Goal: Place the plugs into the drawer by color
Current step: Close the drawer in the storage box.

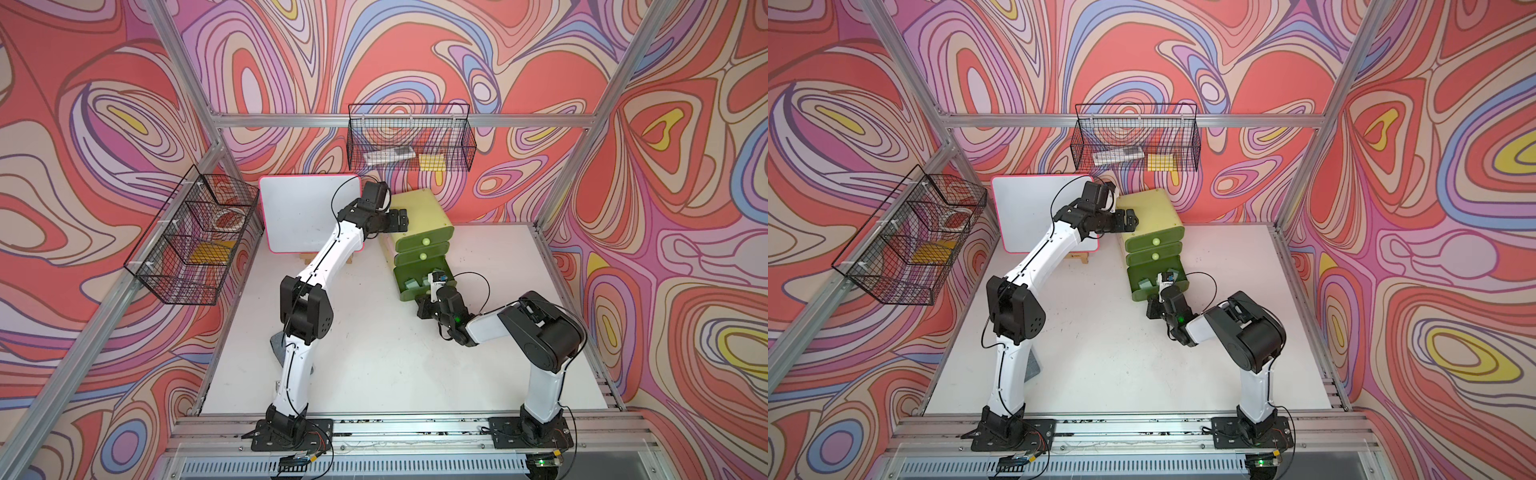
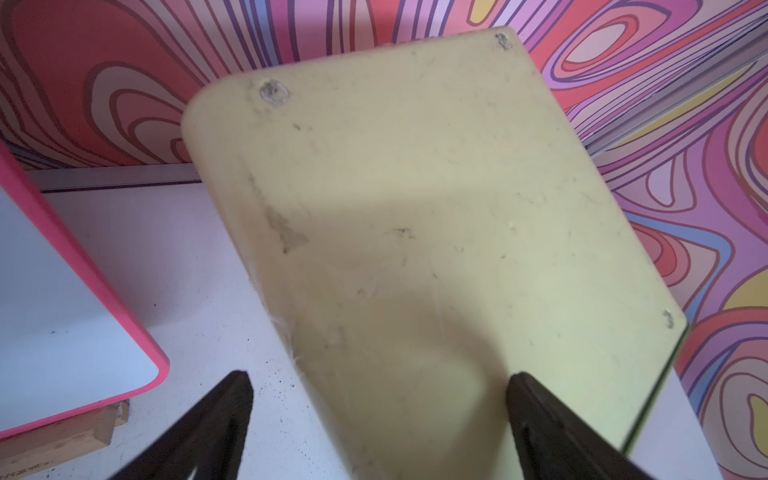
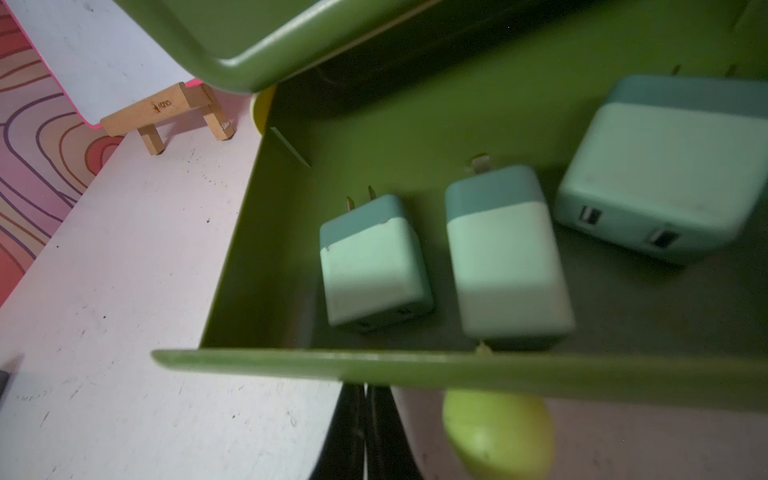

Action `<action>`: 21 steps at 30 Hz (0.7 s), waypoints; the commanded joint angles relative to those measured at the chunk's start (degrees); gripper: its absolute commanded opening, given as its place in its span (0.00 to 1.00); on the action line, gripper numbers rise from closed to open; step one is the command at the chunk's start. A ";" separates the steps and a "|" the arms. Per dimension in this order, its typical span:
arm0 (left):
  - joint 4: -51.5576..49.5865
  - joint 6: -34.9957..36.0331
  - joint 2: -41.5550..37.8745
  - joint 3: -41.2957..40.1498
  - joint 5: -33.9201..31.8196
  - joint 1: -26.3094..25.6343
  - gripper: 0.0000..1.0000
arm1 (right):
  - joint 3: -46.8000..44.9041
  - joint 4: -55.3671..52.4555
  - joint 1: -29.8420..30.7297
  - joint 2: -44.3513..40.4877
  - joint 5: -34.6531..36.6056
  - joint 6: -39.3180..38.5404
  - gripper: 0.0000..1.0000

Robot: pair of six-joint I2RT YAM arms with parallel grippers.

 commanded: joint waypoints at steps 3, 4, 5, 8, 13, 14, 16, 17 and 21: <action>-3.96 0.67 -0.21 -0.10 0.18 -0.06 0.95 | 2.39 5.15 0.05 1.72 2.41 3.33 0.02; -3.97 0.68 -0.21 -0.10 0.21 -0.05 0.95 | 2.41 5.35 0.05 1.72 2.75 3.63 0.01; -3.97 0.75 -0.21 -0.11 0.25 -0.06 0.95 | 2.45 5.51 -0.02 1.72 2.93 4.01 0.00; -3.97 0.60 -0.13 -0.11 0.41 -0.02 0.95 | 3.18 6.06 -0.04 2.38 2.90 5.15 0.00; -3.88 0.42 -0.52 -0.41 0.96 -0.05 0.94 | 6.32 6.66 -0.12 4.80 2.31 6.63 0.00; -3.80 0.35 -0.63 -0.67 0.89 -0.07 0.94 | 6.74 6.82 -0.25 5.19 2.41 6.91 0.00; -3.14 0.33 -1.04 -1.56 0.94 -0.02 0.94 | 7.69 7.06 -0.45 5.74 2.35 7.43 0.00; -2.91 0.25 -1.22 -1.86 0.92 -0.04 0.94 | 8.13 7.07 -0.63 5.97 2.41 7.86 0.00; -3.00 0.25 -1.46 -1.98 0.67 -0.07 0.94 | 9.93 7.70 -1.48 7.78 1.73 9.84 0.00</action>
